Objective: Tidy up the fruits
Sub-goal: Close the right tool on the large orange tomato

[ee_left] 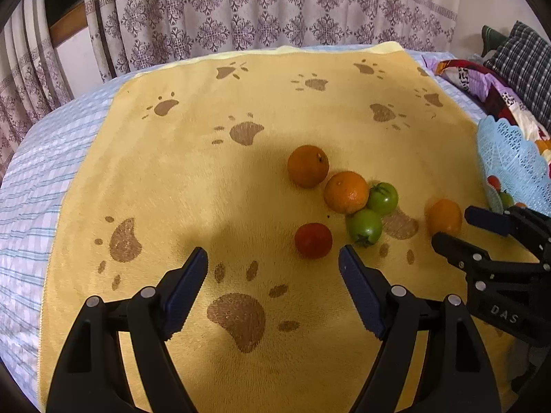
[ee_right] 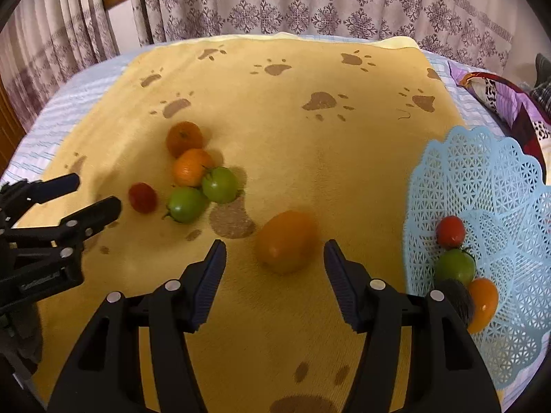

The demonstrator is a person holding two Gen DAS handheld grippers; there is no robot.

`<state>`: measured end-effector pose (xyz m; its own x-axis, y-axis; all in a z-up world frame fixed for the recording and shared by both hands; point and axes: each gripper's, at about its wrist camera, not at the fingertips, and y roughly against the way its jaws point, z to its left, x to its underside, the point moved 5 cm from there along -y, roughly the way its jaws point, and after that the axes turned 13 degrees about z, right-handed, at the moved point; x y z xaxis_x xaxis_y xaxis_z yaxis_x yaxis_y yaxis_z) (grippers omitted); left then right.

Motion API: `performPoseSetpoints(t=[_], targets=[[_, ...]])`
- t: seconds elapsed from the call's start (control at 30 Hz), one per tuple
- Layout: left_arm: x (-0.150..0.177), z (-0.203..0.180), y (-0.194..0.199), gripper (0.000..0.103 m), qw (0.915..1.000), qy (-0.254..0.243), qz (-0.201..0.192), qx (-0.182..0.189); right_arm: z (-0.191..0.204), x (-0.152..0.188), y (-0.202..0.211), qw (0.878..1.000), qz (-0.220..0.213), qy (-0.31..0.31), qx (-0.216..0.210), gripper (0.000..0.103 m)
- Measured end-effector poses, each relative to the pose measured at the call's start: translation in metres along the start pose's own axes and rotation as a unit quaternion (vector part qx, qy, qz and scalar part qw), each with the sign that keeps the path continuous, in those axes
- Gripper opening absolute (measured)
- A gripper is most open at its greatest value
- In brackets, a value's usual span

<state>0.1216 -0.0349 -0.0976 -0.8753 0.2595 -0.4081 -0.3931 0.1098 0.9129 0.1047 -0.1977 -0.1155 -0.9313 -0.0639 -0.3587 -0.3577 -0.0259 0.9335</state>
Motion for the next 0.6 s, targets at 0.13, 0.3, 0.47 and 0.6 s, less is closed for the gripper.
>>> performPoseSetpoints(t=[0.13, 0.3, 0.47, 0.6], targets=[[0.0, 0.001, -0.006, 0.078, 1.0, 0.001, 0.004, 0.0, -0.002, -0.005, -0.008, 1.0, 0.002, 0.003, 0.015, 0.061], [-0.001, 0.001, -0.011, 0.078, 1.0, 0.003, 0.008, 0.0, -0.006, -0.007, -0.017, 1.0, 0.013, 0.002, 0.022, 0.061], [-0.005, -0.004, -0.017, 0.078, 0.9999, 0.004, 0.01, 0.002, -0.003, -0.007, -0.019, 1.0, 0.014, 0.016, 0.022, 0.061], [-0.01, -0.006, -0.026, 0.078, 0.9999, 0.007, 0.014, 0.001, -0.002, -0.006, -0.018, 0.999, 0.012, 0.022, 0.023, 0.058]])
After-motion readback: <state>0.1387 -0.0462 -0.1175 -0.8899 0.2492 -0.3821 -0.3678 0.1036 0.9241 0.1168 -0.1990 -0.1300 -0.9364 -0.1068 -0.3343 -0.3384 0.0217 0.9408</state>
